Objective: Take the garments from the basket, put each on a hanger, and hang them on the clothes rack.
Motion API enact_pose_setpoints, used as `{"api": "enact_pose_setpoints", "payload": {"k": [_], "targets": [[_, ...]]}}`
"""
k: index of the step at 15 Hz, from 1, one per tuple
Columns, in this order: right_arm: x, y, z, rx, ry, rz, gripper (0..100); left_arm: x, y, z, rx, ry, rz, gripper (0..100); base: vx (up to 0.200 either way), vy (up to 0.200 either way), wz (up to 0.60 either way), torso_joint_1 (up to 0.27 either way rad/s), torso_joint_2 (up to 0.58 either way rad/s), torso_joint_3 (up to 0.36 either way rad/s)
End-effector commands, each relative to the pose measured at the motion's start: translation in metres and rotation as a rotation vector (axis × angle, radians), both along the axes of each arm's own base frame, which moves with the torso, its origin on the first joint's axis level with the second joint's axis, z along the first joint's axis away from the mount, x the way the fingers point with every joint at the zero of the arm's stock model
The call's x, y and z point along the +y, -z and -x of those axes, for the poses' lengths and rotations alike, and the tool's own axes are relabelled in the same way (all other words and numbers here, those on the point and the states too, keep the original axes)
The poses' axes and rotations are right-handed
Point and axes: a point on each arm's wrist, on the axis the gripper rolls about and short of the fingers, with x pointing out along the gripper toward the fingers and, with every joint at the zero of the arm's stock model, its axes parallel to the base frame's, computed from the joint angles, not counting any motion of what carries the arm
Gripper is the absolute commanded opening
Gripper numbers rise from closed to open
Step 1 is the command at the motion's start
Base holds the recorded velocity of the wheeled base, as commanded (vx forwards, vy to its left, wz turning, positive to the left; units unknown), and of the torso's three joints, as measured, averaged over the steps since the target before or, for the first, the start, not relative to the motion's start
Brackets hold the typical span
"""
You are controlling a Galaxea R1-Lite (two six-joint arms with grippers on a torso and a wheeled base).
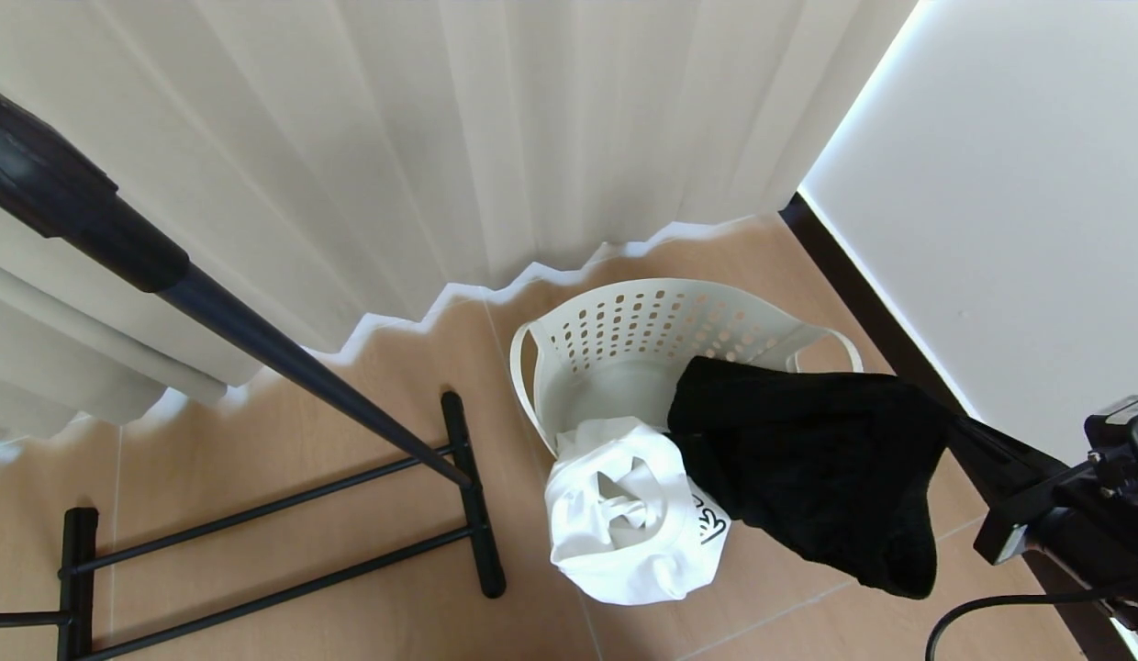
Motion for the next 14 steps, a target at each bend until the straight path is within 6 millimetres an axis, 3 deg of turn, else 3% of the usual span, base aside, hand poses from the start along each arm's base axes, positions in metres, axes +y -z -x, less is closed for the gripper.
{"api": "enact_pose_setpoints", "payload": {"k": [1, 5, 14], "targets": [[0.008, -0.014, 0.008, -0.080, -0.059, -0.019, 0, 0.000, 0.000, 0.000, 0.000, 0.000, 0.000, 100, 0.000, 0.000, 0.00, 0.000, 0.00, 0.000], [0.016, -0.032, -0.001, -0.161, -0.086, -0.039, 0, 0.000, 0.000, 0.000, 0.000, 0.000, 0.000, 100, 0.000, 0.000, 0.00, 0.001, 0.00, 0.026], [0.016, -0.044, 0.008, -0.227, -0.104, -0.058, 0, 0.000, 0.000, 0.000, 0.000, 0.000, 0.000, 100, 0.000, 0.000, 0.00, 0.000, 0.00, 0.193]]}}
